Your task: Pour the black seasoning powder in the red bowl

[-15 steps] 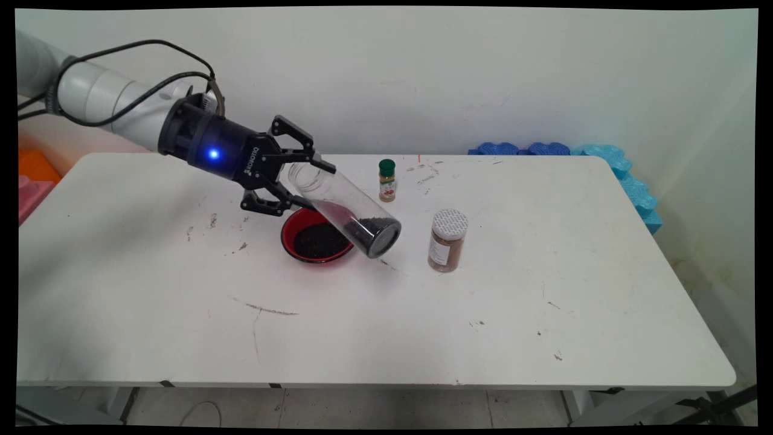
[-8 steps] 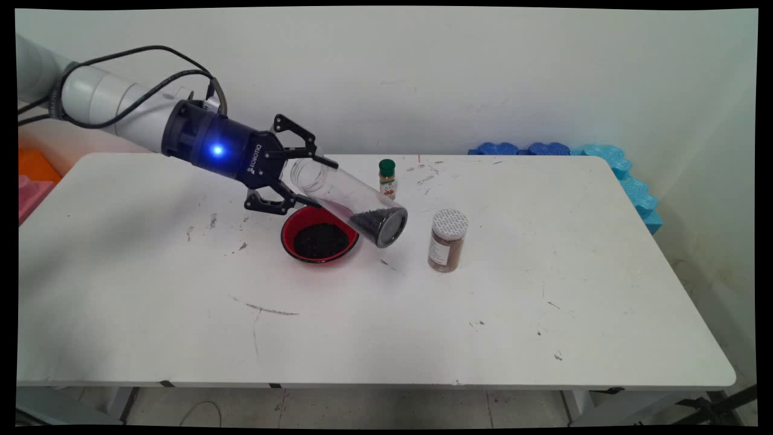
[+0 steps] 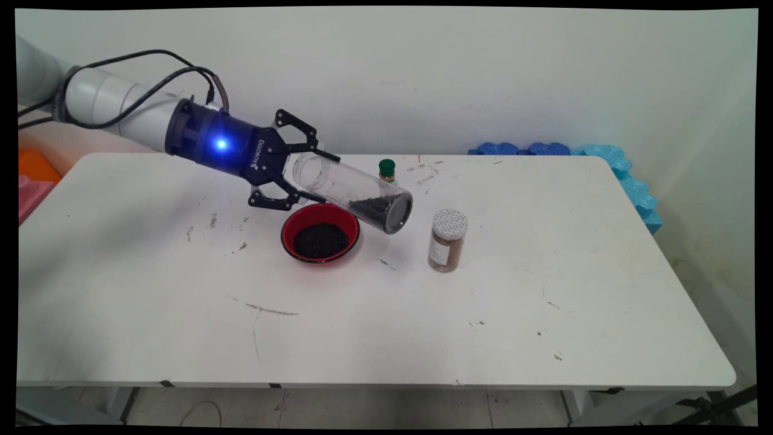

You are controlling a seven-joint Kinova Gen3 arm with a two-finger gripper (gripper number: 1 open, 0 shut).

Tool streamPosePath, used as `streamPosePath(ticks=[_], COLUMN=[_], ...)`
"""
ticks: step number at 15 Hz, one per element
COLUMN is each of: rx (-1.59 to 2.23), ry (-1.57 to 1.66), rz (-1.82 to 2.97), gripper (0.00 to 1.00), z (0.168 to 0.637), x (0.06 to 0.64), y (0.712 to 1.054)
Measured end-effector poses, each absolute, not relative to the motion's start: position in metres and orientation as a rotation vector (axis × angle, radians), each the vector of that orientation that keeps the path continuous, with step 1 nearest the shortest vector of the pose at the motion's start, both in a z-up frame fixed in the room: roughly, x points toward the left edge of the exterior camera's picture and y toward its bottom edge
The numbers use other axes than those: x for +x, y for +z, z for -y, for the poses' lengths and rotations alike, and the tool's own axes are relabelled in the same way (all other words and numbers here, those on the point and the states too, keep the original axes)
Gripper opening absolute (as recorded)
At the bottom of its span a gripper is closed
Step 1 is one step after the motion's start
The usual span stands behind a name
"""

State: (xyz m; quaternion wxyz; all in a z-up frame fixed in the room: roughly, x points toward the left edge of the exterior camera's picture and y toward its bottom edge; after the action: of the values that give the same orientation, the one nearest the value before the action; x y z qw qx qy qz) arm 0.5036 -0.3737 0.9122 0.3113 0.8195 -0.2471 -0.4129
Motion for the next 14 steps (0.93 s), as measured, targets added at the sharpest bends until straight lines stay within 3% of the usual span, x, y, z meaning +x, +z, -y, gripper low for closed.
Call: streamPosePath(ticks=[14], rx=[2.218], ry=[-1.198], rz=[0.45], gripper=[0.0], z=[0.374], x=[0.503], y=[0.898])
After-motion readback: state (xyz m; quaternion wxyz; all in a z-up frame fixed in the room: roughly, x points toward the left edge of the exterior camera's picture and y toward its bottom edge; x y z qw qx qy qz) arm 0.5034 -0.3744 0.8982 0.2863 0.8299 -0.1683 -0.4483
